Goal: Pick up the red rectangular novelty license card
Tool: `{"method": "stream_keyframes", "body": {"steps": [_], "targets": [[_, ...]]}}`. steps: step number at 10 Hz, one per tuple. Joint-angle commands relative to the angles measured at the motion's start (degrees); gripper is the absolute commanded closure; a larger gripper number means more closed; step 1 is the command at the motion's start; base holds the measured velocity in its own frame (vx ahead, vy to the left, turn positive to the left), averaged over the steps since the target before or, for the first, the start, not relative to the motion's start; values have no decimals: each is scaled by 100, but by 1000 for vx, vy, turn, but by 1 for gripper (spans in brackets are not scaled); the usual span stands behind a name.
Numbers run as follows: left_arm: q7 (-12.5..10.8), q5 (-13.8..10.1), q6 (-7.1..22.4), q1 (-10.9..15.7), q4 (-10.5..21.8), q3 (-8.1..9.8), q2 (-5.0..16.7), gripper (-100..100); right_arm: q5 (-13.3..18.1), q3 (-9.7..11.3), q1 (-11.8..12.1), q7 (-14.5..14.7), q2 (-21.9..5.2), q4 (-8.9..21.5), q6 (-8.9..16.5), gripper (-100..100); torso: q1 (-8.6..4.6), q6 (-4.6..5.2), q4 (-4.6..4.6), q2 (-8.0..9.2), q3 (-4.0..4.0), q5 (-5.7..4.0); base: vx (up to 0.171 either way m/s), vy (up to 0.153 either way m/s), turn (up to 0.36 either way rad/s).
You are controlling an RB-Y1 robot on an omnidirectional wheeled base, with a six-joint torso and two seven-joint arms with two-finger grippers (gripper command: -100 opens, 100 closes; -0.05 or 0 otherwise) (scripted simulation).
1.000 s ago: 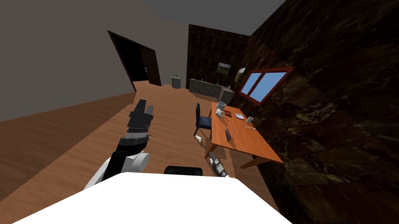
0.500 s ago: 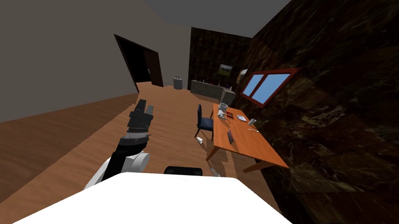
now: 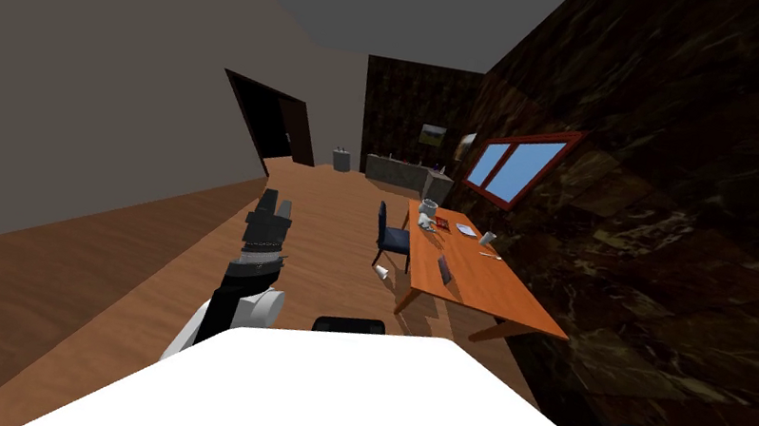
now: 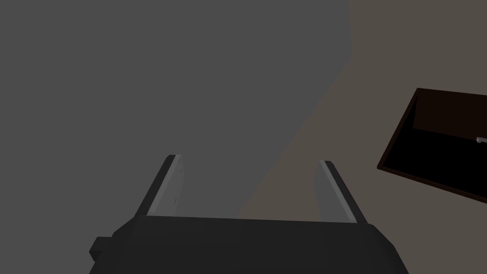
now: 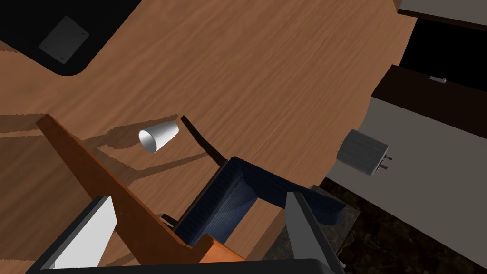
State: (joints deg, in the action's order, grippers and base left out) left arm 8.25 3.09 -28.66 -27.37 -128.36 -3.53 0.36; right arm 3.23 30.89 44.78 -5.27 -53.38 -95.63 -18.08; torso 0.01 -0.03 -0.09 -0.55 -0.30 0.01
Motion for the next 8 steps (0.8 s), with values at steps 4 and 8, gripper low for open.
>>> {"method": "stream_keyframes", "body": {"steps": [4, 8], "targets": [[0, 0, 0, -1, 0, 0, 0, 0, -6, 199, 74, -34, -612, 410, 93, -100, -2, -1, -5, -21, -12, 1, 175, 1, 66], [0, 0, 0, 0, 0, 0, 0, 0, -11, 324, 131, -37, -1059, 716, 138, -100, -3, -1, -2, -12, -7, 0, 155, -13, 57]]}}
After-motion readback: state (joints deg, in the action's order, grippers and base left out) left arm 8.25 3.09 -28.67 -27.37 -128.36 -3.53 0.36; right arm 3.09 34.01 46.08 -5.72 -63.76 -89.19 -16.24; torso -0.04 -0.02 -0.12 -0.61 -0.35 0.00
